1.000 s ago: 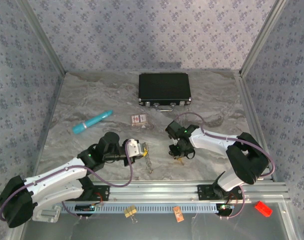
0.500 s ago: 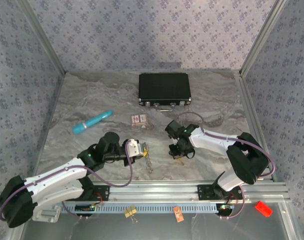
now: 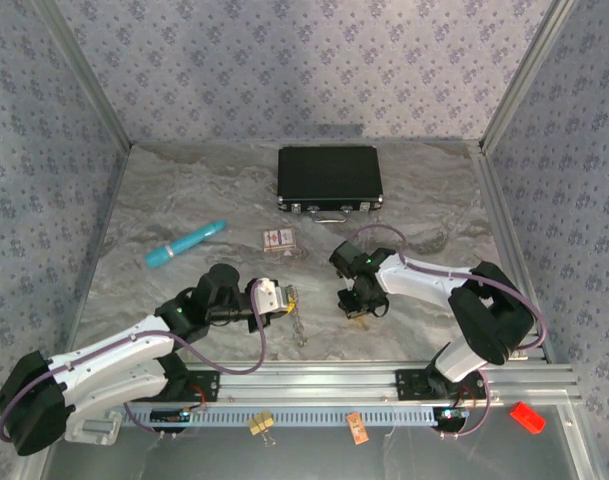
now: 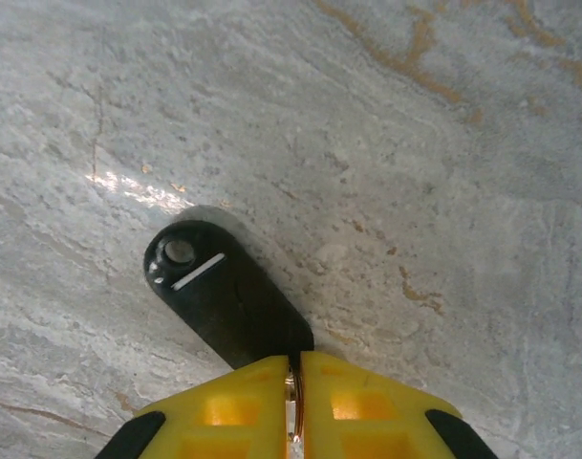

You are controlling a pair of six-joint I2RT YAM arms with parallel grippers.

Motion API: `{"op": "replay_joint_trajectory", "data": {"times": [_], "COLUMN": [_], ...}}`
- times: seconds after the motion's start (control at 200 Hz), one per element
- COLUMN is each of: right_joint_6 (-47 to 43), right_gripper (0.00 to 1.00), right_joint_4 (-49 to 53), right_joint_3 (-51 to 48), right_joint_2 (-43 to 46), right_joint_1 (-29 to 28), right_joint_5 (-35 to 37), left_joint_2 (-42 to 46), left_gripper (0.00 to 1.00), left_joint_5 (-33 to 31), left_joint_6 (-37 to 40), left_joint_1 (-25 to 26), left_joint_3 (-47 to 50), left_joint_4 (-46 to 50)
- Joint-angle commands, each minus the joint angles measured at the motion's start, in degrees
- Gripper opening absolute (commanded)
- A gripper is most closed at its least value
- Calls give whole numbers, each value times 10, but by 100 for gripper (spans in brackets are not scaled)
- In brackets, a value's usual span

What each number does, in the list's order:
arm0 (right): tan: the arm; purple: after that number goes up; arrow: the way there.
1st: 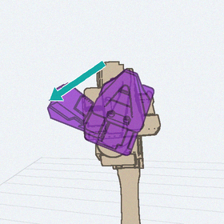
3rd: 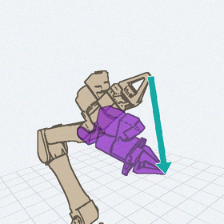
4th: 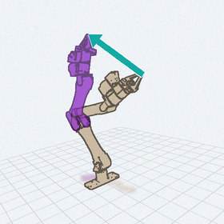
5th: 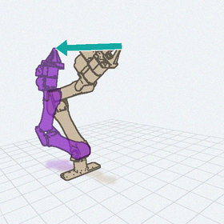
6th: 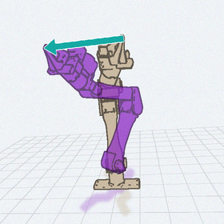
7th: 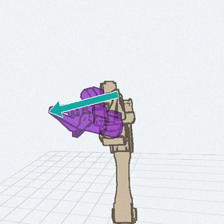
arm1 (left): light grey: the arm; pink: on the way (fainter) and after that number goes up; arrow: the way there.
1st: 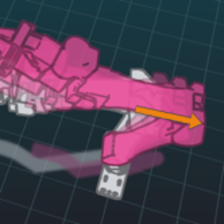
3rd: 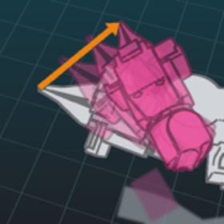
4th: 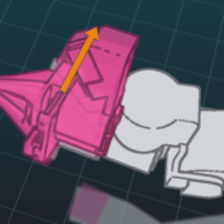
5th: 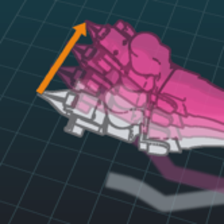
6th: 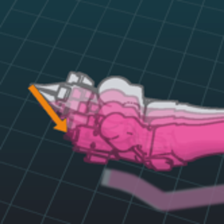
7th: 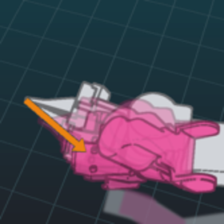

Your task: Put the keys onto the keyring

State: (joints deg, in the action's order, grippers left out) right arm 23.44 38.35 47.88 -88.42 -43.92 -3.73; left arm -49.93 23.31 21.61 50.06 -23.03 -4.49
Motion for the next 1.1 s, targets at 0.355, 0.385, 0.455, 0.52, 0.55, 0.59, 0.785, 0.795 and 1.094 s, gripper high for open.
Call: {"op": "replay_joint_trajectory", "data": {"times": [0.355,0.385,0.455,0.52,0.55,0.59,0.785,0.795,1.094], "right_joint_6": [1,1,1,1,1,0,0,0,-67], "right_gripper": [14,13,11,10,9,8,3,2,0], "right_joint_4": [26,25,26,27,27,28,43,44,-13], "right_joint_3": [16,16,16,16,17,19,28,29,18], "right_joint_2": [1,1,1,1,1,2,11,13,177], "right_joint_1": [-6,-7,-6,-7,-7,-8,-15,-15,-68], "right_joint_5": [4,4,4,5,5,6,20,22,126], "left_joint_2": [6,6,6,6,6,6,7,7,1], "left_gripper": [0,0,0,0,0,0,0,0,0], "left_joint_5": [9,9,9,10,10,9,9,9,13], "left_joint_6": [8,8,8,8,8,8,8,8,-9], "left_joint_1": [5,5,5,5,5,5,5,5,5], "left_joint_3": [-22,-21,-20,-21,-21,-21,-22,-22,-25], "left_joint_4": [1,1,1,1,1,1,4,4,0]}}
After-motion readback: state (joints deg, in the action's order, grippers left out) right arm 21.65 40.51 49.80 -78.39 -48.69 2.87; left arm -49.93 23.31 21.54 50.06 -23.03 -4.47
